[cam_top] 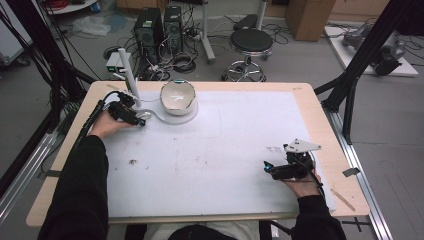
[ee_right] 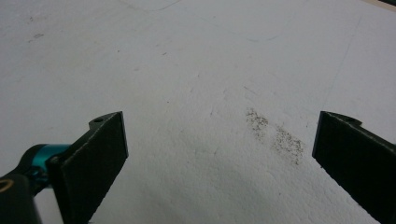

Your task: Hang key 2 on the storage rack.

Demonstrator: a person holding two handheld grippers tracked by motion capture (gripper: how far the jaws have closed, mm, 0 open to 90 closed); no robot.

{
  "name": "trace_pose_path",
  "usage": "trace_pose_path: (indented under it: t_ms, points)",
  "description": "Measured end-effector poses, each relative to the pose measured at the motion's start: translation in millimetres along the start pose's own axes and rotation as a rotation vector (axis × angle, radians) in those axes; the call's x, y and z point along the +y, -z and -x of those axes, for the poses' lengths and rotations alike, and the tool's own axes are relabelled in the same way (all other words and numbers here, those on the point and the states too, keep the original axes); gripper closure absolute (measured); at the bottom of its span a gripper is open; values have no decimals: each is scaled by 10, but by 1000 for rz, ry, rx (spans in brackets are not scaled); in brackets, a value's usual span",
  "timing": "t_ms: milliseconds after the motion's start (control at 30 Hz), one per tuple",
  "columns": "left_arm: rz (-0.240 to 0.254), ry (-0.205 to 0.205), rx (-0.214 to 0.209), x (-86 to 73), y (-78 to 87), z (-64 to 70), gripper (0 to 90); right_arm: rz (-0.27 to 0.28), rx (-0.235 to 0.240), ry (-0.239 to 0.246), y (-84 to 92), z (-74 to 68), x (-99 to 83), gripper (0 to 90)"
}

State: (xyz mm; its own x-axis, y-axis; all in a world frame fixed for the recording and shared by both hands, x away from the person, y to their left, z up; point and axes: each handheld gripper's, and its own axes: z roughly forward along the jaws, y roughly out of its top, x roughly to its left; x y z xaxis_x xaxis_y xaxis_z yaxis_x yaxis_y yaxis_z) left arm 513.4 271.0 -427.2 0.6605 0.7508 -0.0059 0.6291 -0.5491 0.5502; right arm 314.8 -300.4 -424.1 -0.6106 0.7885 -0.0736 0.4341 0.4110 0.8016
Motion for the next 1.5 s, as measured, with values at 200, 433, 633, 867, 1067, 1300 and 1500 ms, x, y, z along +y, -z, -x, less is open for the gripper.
trace_pose_path:
  t_ms: [200,433,633,867,1067,1300,1500]
  points:
    - [-1,-37,-3,11,35,39,692,-2,-4,2,0,0,3,23]
    - [-16,-69,32,32,42,103,751,4,-7,6,7,2,21,23]
    - [-15,-61,32,41,116,107,751,11,-1,7,13,6,21,23]
    - [18,-68,33,61,301,159,751,14,2,9,4,10,23,23]
    - [57,-61,38,78,480,189,751,14,8,10,10,9,22,23]
    - [87,-62,49,72,688,194,752,16,13,8,16,-10,26,23]
    - [129,-47,61,66,864,191,752,8,19,16,-9,-29,33,24]
